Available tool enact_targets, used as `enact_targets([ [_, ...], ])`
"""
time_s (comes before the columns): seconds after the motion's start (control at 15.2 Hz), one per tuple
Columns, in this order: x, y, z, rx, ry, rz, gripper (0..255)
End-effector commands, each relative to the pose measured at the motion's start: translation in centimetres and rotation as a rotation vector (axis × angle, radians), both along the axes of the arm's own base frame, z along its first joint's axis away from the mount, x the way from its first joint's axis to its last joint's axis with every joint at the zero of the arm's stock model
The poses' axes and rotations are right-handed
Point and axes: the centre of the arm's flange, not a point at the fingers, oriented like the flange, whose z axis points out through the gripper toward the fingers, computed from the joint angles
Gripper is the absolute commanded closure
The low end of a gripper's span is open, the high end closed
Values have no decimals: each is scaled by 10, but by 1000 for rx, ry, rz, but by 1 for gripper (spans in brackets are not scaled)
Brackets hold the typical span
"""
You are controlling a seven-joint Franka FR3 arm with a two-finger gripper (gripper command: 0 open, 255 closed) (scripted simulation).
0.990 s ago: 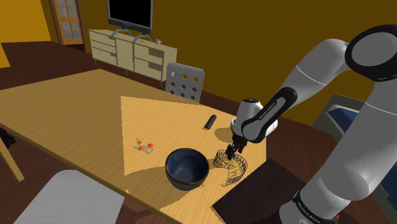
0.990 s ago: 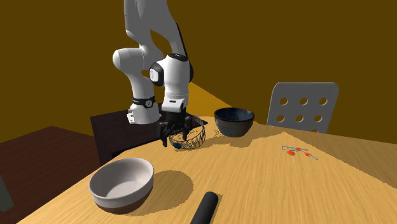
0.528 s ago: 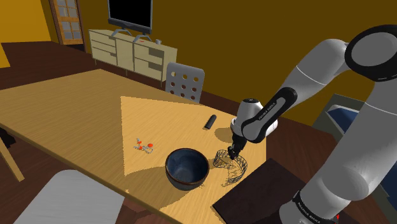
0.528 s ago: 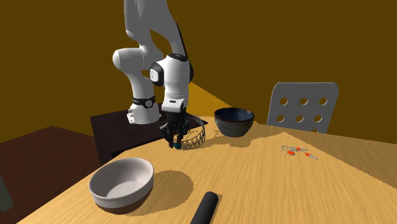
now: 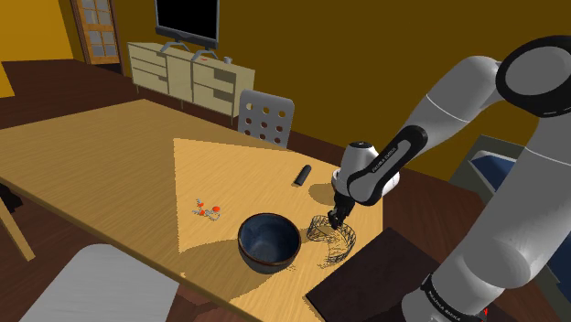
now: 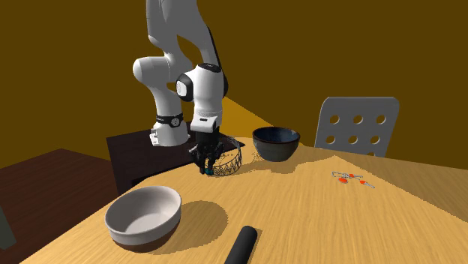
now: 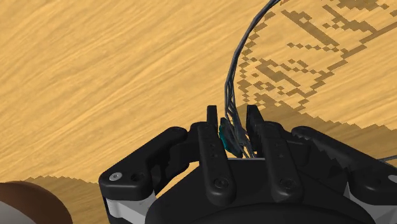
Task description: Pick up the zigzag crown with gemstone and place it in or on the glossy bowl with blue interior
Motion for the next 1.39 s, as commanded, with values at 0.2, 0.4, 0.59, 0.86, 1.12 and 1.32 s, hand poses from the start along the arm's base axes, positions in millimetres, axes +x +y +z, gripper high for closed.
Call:
enact_targets([
  [0.2,0,0,21,0,-1,0,255],
  [0.4,0,0,37,0,-1,0,255],
  [0.59,0,0,53,0,-1,0,255],
  [0.86,0,0,74,0,-1,0,255],
  [1.12,0,0,95,0,-1,0,255],
  [1.32,0,0,111,0,-1,0,255],
])
